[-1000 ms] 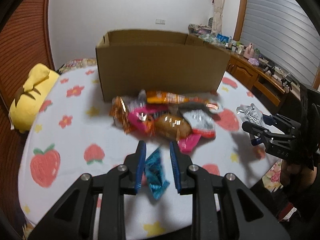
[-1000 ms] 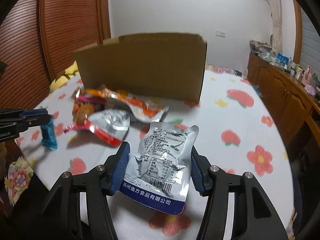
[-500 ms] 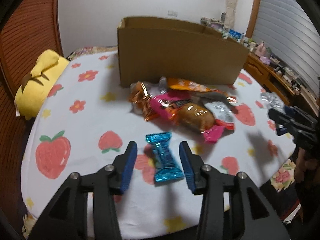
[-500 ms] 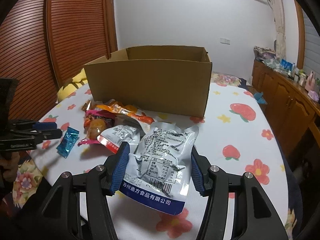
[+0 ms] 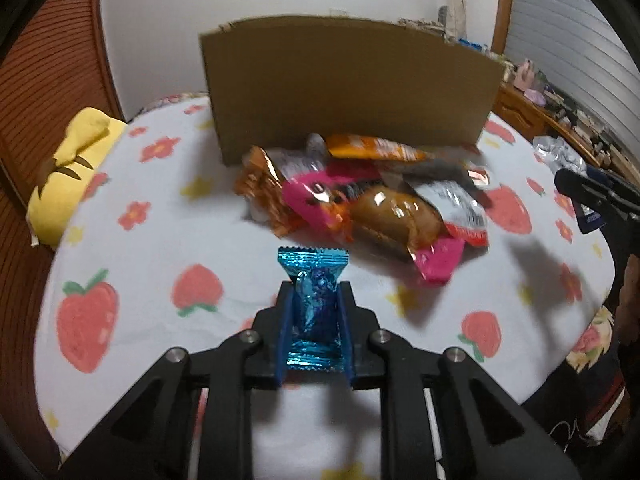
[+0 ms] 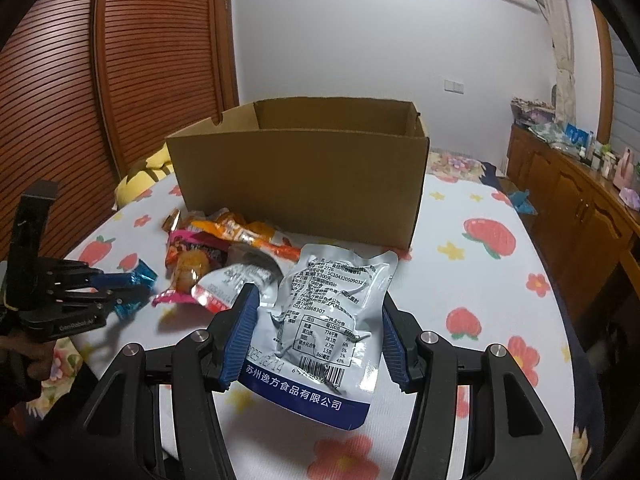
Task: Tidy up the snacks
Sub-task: 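Carry both items over the box and open both tools to drop them, then move both open tools back toward the remaining snack pile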
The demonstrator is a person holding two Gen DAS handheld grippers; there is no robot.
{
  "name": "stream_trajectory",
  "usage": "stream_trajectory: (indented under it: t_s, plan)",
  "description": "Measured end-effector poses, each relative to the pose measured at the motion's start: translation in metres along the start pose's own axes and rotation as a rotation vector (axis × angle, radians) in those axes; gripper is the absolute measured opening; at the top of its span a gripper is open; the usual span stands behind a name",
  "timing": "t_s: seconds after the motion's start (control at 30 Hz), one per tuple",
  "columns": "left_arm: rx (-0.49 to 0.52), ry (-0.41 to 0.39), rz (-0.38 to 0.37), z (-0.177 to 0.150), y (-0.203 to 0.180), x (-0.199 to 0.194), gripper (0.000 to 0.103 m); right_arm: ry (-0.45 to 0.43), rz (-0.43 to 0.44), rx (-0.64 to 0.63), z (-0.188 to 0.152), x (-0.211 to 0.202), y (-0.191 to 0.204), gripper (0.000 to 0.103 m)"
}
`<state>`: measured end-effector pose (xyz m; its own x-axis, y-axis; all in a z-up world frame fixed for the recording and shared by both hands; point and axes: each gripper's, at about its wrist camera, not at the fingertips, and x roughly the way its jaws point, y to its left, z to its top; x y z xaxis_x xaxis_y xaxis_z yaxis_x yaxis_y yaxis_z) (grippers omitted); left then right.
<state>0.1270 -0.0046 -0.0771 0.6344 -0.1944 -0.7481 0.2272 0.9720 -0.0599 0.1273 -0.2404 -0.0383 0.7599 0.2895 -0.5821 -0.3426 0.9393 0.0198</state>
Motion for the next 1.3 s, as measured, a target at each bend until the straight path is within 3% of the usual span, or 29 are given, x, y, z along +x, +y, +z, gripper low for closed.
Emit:
stream_trajectory:
  t_s: [0.1,0.33,0.5,0.67,0.87,1.0,1.07,1.3]
  plan:
    - [-0.017,-0.056,-0.035,0.018,0.006,-0.023,0.018,-0.01,0.012,-0.01,0.013,0.003,-0.004,0.058]
    - [0.03,-0.21,-0.071,0.1,0.0,-0.07,0.018,-0.078,0.038,-0.035,0.073,0.012,-0.018,0.058]
    - [0.06,-0.244,-0.072,0.162,-0.003,-0.061,0.018,-0.109,0.081,-0.05,0.123,0.031,-0.031,0.059]
    - [0.079,-0.221,-0.057,0.207,-0.004,-0.027,0.019,-0.074,0.104,-0.056,0.152,0.065,-0.041,0.059]
    - [0.077,-0.186,-0.046,0.229,-0.007,0.011,0.022,-0.01,0.134,-0.029,0.162,0.098,-0.053,0.061]
    - [0.061,-0.168,-0.045,0.233,-0.005,0.029,0.03,0.015,0.134,-0.036,0.162,0.106,-0.055,0.07]
    - [0.058,-0.157,-0.045,0.234,-0.004,0.036,0.035,0.022,0.13,-0.042,0.162,0.107,-0.054,0.071]
    - [0.053,-0.168,-0.047,0.225,-0.002,0.026,0.035,0.016,0.133,-0.046,0.165,0.084,-0.049,0.071]
